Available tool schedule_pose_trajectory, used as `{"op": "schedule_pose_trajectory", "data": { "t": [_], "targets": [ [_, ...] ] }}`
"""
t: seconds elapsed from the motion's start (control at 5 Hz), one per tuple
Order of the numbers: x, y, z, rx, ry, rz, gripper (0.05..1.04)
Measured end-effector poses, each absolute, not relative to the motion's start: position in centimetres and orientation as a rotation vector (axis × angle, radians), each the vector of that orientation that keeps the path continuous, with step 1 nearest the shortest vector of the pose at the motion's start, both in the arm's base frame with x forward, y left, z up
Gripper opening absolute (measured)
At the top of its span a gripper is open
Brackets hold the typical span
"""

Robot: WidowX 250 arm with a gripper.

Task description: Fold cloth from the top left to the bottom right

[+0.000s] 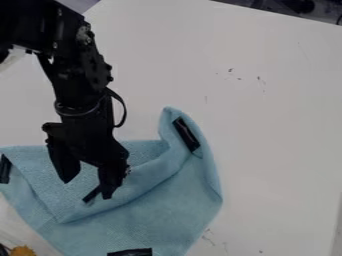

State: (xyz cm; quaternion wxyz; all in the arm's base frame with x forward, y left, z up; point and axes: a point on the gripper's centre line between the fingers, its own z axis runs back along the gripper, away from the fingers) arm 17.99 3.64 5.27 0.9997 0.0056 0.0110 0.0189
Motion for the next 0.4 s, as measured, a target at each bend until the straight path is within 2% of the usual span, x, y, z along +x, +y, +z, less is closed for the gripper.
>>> {"op": "schedule_pose_trajectory", "data": {
  "t": [0.2, 0.4],
  "targets": [
    [16.6, 2.86, 5.97, -0.004, 0.063, 0.092, 1.007],
    [16.33, 2.88, 6.08, 0.075, -0.084, 0.068, 1.001]
  ]
}}
